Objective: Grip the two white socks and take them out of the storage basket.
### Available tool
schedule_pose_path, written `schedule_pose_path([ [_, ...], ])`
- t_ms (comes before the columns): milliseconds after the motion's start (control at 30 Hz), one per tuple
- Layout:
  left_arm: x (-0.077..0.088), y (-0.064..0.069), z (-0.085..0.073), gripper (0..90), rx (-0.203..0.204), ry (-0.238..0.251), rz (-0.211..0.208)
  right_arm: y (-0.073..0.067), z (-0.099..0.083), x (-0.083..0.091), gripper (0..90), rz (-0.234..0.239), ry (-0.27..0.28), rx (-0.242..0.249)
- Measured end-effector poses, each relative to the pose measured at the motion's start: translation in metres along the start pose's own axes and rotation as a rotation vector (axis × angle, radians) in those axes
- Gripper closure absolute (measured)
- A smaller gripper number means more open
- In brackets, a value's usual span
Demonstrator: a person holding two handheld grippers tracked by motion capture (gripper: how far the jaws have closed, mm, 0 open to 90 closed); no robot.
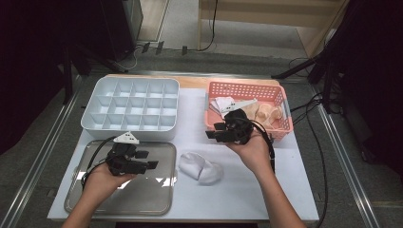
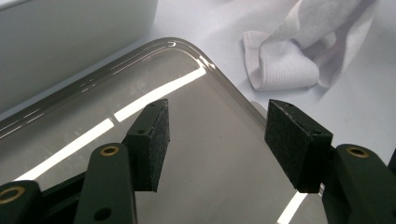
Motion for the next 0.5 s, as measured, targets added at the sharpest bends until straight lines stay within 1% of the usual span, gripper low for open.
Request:
schedule_pose_path([
  [200,0.000,0.000,-0.001,41.4,0.001,0.000,0.000,0.013,0.001,0.003,53.7,-0.024,0.012,-0.025],
  [367,-0.003,0.003,-0.002,41.4,-0.012,-0.015,-0.006,0.023,0.004,0.005,54.0,-0.044,0.014,-0.037],
  [500,-0.002,0.007,0.001,41.5,-0.007,0.005,-0.020,0.032,0.005,0.006,54.4,-0.062,0.014,-0.048],
])
Point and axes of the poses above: each handheld gripper's, and its own axes: x roughly backward along the jaws, z roughly out of its top, y roughly to its right, the point moved 8 cm from there along -x, roughly forward along the jaws, and after that the axes turned 3 degrees about y, right-handed, at the moved point
